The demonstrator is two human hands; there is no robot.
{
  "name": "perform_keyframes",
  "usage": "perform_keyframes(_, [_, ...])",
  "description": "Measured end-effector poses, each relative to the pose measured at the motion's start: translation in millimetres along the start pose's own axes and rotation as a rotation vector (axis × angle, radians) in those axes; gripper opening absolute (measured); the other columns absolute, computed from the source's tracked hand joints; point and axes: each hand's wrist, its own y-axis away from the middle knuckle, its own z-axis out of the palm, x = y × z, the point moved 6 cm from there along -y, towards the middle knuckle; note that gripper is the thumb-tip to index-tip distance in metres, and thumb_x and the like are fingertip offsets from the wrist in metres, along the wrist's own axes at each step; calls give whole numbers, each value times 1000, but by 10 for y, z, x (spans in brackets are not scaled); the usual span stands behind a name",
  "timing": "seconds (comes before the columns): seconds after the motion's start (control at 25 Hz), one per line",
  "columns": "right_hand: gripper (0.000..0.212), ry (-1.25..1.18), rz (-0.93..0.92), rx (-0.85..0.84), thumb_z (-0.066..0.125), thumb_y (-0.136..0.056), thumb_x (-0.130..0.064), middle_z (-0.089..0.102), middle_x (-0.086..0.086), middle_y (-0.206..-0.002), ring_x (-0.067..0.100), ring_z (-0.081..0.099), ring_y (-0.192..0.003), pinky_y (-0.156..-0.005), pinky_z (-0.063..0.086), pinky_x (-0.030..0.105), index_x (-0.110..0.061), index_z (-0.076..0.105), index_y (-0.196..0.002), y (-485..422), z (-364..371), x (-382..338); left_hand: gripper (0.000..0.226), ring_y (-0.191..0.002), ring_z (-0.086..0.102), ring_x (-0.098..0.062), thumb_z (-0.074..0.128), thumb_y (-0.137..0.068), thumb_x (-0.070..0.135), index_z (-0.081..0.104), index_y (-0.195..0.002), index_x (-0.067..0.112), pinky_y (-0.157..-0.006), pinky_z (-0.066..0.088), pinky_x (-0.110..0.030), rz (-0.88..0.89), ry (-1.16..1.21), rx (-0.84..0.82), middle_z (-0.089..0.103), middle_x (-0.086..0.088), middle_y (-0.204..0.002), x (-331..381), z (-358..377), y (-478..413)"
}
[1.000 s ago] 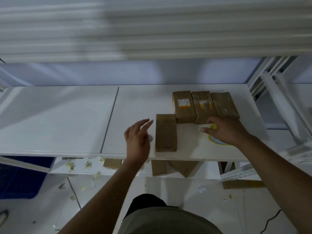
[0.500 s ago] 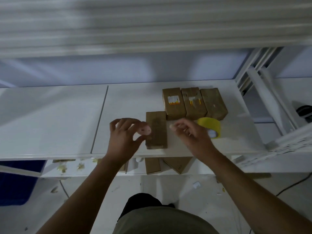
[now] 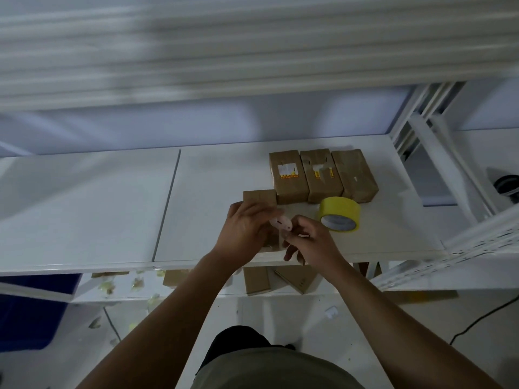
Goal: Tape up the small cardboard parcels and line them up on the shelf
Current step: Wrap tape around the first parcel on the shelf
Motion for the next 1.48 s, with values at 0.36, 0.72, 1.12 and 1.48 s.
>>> perform_keyframes(0.36, [34,279,-36,276,65,-102,-42,73,0,-67,10,71,-50,-45,55,34,-16,66,-78,-186,-226,53,69,-160,21,-22,55,-103,54,32,-163,33,-127,24,-54,-402,42,-166,31,5,-172,-338,224,98])
perform_keyframes(0.72, [45,646,-5,171,67,-95,-23,60,16,-51,29,63,-48,-46,43,37,-2,57,-57,-444,-89,-15,75,-163,15,-16,29,-102,74,6,-167,45,-124,26,-50,-503,98,-252,-6,22,-176,-343,465,298])
perform_keyframes(1.12, [49,744,164,45,57,-100,-46,51,9,-61,38,67,-77,-61,43,37,-16,47,-63,-283,-179,442,97,-149,45,-22,52,-88,77,20,-167,32,-108,55,-48,-658,227,-88,3,21,-175,-191,376,400])
perform_keyframes(1.48, [50,786,22,234,63,-96,-57,46,0,-61,36,63,-72,-59,36,33,-21,42,-68,-196,-135,246,98,-152,37,-21,66,-82,62,27,-165,29,-117,47,-53,-753,378,61,12,21,-173,-305,248,539])
